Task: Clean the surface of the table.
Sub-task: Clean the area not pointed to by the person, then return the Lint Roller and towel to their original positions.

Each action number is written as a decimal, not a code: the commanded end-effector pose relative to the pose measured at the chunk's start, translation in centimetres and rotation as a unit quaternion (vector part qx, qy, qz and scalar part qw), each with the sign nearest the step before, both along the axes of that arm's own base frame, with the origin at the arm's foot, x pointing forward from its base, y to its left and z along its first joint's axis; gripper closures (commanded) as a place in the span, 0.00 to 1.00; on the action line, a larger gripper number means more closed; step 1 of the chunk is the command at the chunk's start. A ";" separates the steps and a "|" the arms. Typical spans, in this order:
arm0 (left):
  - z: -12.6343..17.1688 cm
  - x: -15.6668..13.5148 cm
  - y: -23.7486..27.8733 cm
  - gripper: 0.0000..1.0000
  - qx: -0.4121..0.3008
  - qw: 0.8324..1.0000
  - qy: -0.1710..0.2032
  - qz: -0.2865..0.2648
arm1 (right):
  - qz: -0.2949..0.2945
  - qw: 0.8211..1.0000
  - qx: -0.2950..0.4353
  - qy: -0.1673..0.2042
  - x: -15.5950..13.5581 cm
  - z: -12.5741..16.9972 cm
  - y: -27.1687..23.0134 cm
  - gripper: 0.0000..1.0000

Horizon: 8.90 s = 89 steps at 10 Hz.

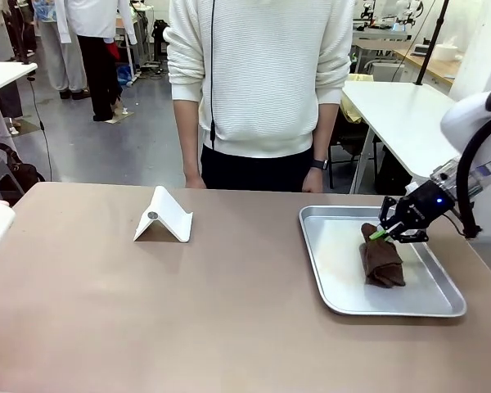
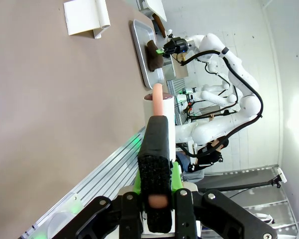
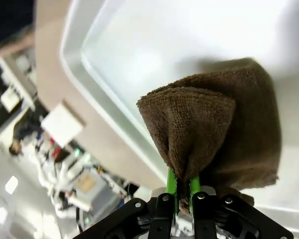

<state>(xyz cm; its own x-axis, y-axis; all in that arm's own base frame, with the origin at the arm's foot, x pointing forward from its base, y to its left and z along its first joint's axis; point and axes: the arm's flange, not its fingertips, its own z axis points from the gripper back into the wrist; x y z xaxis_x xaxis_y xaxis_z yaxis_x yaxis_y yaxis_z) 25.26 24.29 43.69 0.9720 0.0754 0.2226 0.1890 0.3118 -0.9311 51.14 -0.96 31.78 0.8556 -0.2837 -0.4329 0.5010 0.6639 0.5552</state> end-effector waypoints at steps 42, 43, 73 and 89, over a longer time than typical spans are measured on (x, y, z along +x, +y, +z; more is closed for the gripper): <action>12.0 1.2 -14.8 0.78 0.112 0.993 0.029 -0.028 | -0.039 0.886 0.367 -0.279 -5.4 10.6 2.7 0.89; 13.8 2.2 -17.9 0.78 0.142 0.989 0.039 -0.008 | -0.041 0.893 0.349 -0.282 -4.9 11.0 5.9 0.89; 6.6 27.7 -39.2 0.78 0.385 0.917 0.078 0.074 | 0.109 0.983 -0.006 -0.146 3.0 -1.8 25.3 0.89; 1.0 31.5 -38.5 0.78 0.392 0.912 0.108 0.063 | 0.112 0.982 0.017 -0.154 1.9 -2.6 24.3 0.89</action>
<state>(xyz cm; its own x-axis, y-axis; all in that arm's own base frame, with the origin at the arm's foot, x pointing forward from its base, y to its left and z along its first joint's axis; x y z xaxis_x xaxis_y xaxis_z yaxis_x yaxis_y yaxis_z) 56.81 -14.62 44.18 0.9925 0.1083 0.0574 -0.0739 0.9023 -0.4247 53.38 23.35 29.15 0.9842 -0.0775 -0.1590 0.1647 0.7295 0.6639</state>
